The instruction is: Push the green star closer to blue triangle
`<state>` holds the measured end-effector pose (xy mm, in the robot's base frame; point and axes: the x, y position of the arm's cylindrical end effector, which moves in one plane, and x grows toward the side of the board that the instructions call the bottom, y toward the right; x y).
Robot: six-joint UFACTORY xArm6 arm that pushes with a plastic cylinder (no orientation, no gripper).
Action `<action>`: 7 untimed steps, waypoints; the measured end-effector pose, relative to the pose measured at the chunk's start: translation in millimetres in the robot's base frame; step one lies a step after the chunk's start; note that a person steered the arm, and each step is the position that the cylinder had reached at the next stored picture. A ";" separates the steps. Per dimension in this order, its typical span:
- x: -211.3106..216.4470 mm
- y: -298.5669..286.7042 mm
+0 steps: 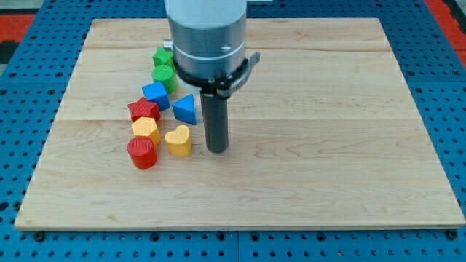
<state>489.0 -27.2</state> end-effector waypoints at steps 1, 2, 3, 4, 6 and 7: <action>-5.0 -21.5; -1.7 -34.0; 0.4 -42.2; -0.2 -2.6; -143.2 85.9; -220.2 44.4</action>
<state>268.7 17.2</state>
